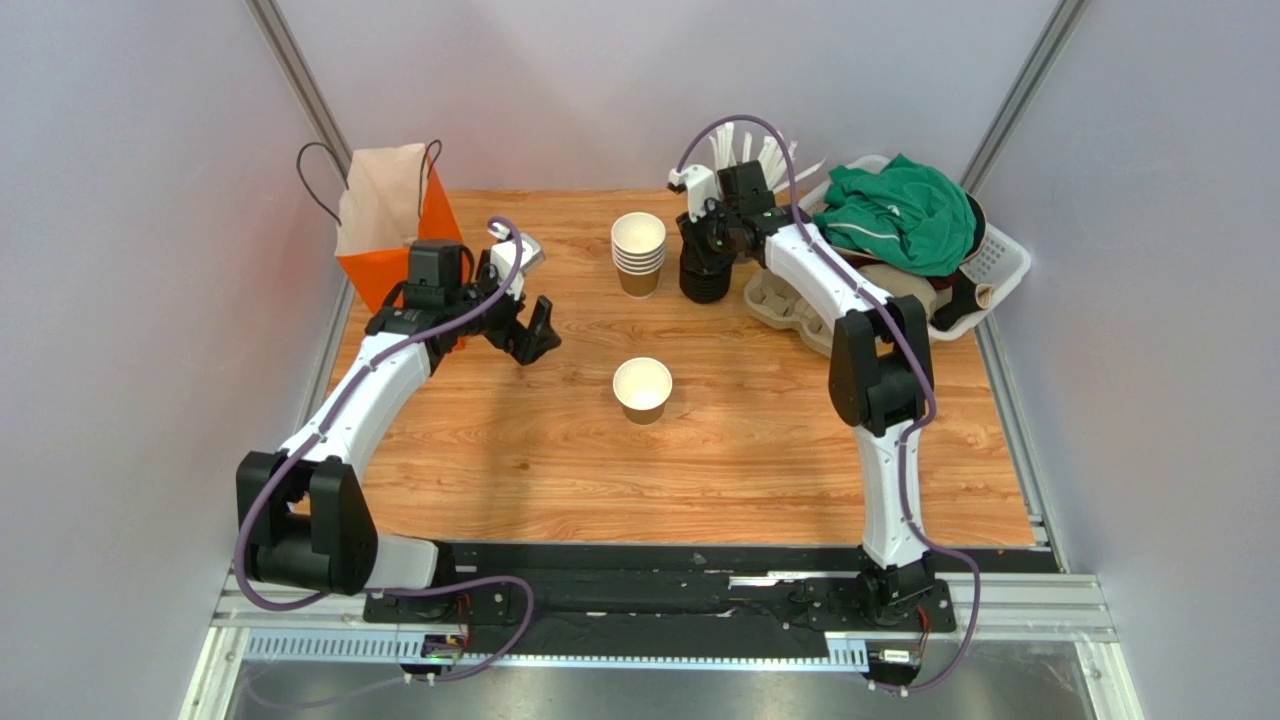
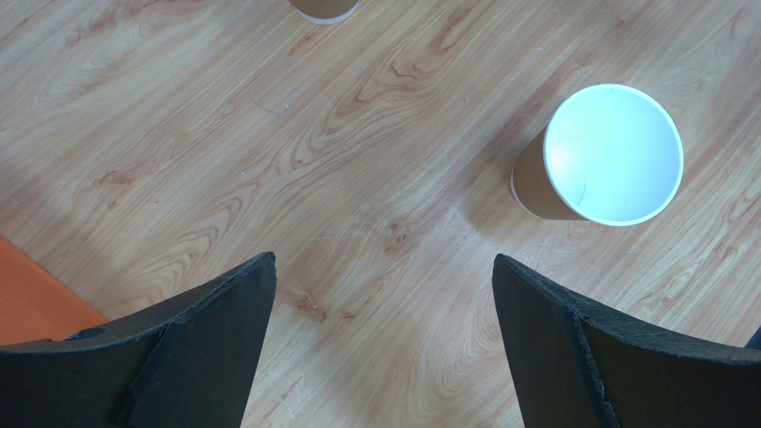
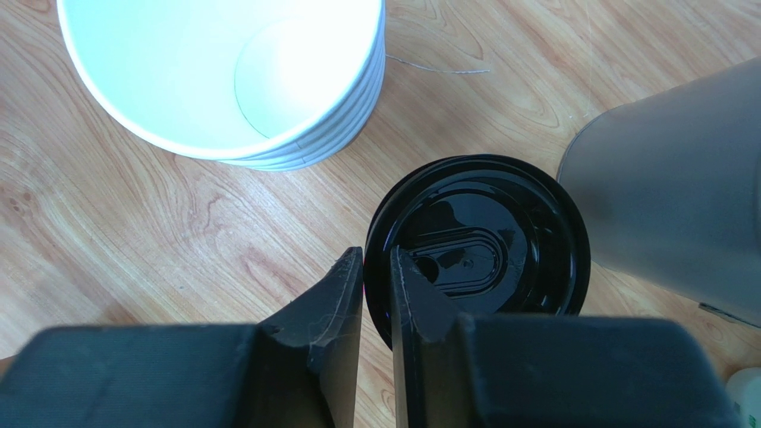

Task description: Pack the takeout coffee

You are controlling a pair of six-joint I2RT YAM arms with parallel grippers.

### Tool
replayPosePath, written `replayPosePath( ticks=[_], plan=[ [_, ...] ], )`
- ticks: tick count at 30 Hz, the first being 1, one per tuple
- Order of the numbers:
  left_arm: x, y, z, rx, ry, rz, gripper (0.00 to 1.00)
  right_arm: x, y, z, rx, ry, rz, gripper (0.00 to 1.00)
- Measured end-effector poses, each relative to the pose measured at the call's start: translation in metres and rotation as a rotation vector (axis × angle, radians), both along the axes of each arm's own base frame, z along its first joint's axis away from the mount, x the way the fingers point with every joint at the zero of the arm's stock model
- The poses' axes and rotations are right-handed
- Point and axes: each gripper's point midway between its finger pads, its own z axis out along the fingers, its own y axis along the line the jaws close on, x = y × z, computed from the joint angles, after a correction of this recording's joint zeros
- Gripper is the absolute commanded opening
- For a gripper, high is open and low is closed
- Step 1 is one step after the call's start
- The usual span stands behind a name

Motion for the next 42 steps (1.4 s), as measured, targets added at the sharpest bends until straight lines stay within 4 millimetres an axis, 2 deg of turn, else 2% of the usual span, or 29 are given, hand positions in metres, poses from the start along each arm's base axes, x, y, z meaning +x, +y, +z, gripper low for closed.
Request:
replayPosePath(
  ticks=[12, 16, 21, 26, 30, 34, 38, 40, 42],
  plan=[
    [0.0, 0.0, 0.0, -0.002, 0.001, -0.002, 0.99, -0.002, 0.0, 0.02, 0.018, -0.024, -0.006, 0.16],
    [-0.001, -0.001, 0.0, -0.003, 0.001, -0.004, 0.99, -0.008, 0.0, 0.043, 0.038, -0.045, 0.002, 0.15],
    [-0.002, -0.002, 0.0, -0.006, 0.005, -0.012, 0.99, -0.031, 0.003, 0.094, 0.096, -0.085, 0.049, 0.15],
    [-0.01, -0.006, 0.003, -0.009, 0.012, -0.064, 0.99, -0.085, 0.005, 0.153, 0.178, -0.095, 0.163, 0.15],
    [-0.016, -0.011, 0.021, 0.032, -0.058, -0.139, 0.99, -0.136, 0.004, 0.177, 0.216, -0.059, 0.283, 0.15],
    [-0.036, -0.024, 0.053, 0.123, -0.192, -0.28, 0.99, -0.189, 0.002, 0.179, 0.242, 0.031, 0.414, 0.15],
    [-0.053, -0.036, 0.085, 0.171, -0.311, -0.409, 0.99, -0.238, 0.0, 0.17, 0.25, 0.122, 0.544, 0.15],
    [-0.063, -0.039, 0.099, 0.182, -0.338, -0.465, 0.99, -0.259, -0.002, 0.166, 0.243, 0.163, 0.597, 0.15],
    [-0.073, -0.041, 0.117, 0.208, -0.378, -0.522, 0.99, -0.271, 0.0, 0.164, 0.235, 0.175, 0.646, 0.15]
  ],
)
